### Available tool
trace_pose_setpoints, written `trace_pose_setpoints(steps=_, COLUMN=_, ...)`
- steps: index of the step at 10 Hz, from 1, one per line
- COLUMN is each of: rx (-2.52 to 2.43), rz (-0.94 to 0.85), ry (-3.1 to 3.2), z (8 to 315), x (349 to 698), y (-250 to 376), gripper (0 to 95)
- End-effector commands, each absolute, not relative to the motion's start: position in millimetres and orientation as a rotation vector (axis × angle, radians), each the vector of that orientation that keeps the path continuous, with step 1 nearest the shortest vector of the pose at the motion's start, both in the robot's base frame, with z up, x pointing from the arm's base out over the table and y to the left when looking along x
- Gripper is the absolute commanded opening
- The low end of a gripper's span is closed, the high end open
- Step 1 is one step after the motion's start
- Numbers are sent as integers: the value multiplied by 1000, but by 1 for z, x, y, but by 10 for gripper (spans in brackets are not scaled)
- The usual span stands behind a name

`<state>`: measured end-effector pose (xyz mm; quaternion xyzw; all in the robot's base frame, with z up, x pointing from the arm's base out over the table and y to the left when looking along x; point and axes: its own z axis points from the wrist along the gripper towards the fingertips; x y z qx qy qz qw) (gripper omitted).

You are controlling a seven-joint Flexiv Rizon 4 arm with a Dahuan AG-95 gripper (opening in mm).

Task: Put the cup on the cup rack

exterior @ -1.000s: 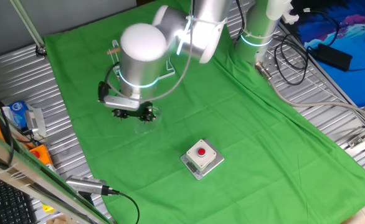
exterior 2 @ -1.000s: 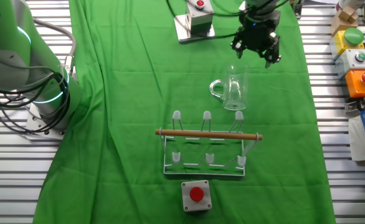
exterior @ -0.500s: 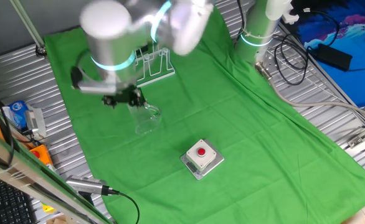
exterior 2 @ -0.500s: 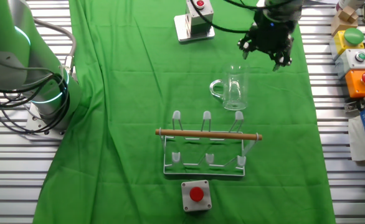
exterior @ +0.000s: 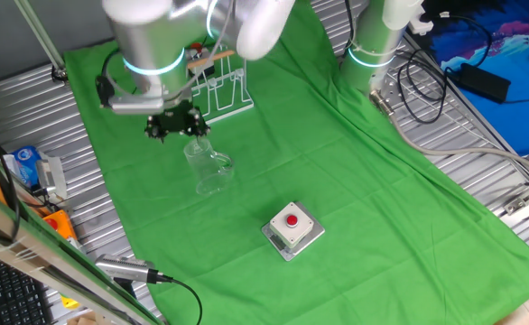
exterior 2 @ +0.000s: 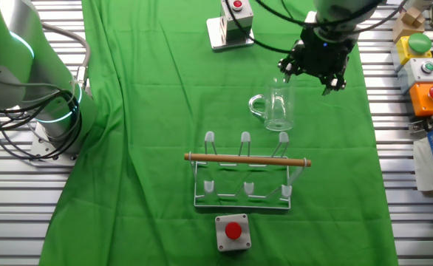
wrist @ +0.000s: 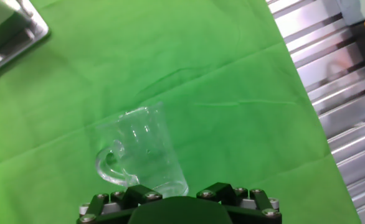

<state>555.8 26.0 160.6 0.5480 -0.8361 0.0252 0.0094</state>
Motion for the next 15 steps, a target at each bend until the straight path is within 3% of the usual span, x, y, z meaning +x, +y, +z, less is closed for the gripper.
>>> trace_pose_setpoints(steps=1, rx=1713, rz=62, ry=-2618, z=158, x=558, y=28, gripper=760)
trace_pose_setpoints(steps=4, rx=1716, rz=24, ry=-2621, z=153, x=557, y=29, gripper=760)
trace_pose_setpoints(steps=7, rx=1711, rz=-140, ry=-2606, z=153, x=557, y=29, gripper=760)
trace_pose_setpoints(steps=10, rx=1714, rz=-70, ry=-2539, z=153, x=557, y=29, gripper=760)
trace_pose_setpoints(steps=15, rx=1854, rz=-106, ry=-2473, z=153, x=557, y=29, gripper=760)
